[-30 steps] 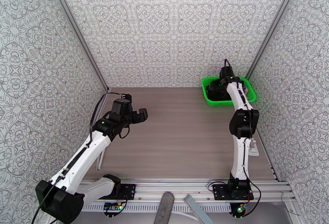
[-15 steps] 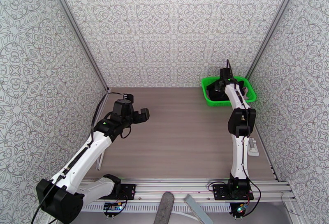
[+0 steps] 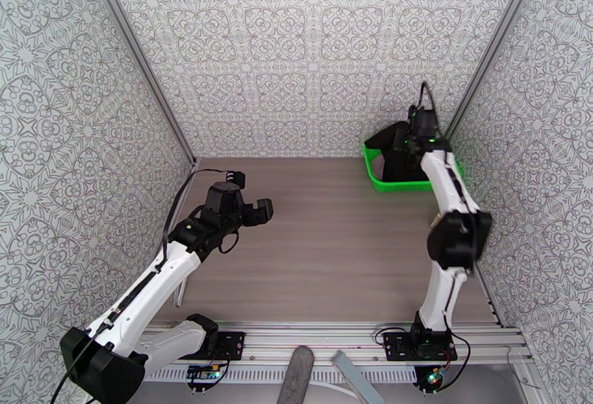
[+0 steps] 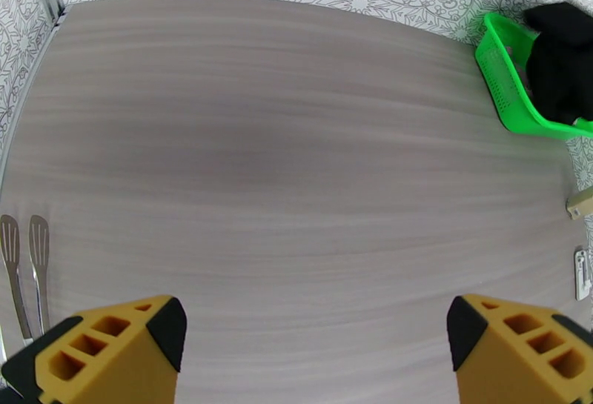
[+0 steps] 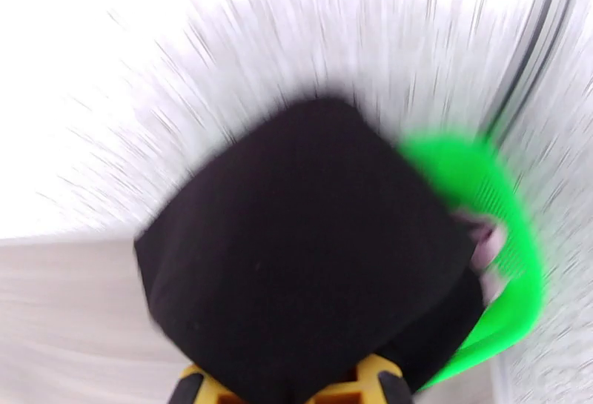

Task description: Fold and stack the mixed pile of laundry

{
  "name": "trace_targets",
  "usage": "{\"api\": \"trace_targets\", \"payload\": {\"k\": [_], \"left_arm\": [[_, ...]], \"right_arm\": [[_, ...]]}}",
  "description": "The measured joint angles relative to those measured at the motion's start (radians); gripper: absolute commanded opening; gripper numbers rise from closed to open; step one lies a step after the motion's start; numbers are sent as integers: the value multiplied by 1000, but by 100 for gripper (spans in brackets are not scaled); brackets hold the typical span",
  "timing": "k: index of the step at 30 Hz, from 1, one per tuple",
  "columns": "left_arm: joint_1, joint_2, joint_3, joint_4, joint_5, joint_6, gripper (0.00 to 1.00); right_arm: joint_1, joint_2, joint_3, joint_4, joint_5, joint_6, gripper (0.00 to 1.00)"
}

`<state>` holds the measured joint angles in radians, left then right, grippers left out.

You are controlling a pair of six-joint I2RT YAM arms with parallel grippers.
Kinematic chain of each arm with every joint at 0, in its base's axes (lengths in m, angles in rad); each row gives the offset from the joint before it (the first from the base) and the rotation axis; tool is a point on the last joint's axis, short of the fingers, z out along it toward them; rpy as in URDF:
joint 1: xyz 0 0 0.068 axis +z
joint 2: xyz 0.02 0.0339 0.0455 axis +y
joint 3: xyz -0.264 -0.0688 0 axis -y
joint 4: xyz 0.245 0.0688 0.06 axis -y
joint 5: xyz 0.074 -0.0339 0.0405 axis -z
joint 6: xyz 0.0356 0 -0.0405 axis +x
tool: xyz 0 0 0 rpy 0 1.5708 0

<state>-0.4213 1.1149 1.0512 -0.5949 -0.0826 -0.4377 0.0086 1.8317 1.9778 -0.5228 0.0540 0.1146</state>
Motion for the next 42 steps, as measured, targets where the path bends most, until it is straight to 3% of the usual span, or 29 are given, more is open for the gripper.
{"api": "trace_targets", "payload": {"k": [7, 13, 17, 23, 31, 37, 42], "left_arm": [[-13, -6, 39, -19, -3, 11, 98], [-14, -53, 106, -80, -51, 29, 98], [-14, -91, 171, -156, -103, 29, 98], [-14, -140, 266, -295, -190, 10, 98], [-13, -178, 309, -417, -254, -26, 99], [-13, -116, 295, -418, -214, -34, 100], [-22, -10, 221, -343, -119, -61, 100]], "right_arm": [[108, -358, -70, 135, -103, -76, 0], [304, -476, -100, 148, -177, -155, 0], [420, -472, -161, 137, -198, -172, 0], [515, -395, -396, 163, -195, -137, 0], [548, -281, -734, 263, -171, 11, 0], [549, -226, -840, 293, -105, 103, 1], [549, -223, -885, 287, -72, 172, 37]]}}
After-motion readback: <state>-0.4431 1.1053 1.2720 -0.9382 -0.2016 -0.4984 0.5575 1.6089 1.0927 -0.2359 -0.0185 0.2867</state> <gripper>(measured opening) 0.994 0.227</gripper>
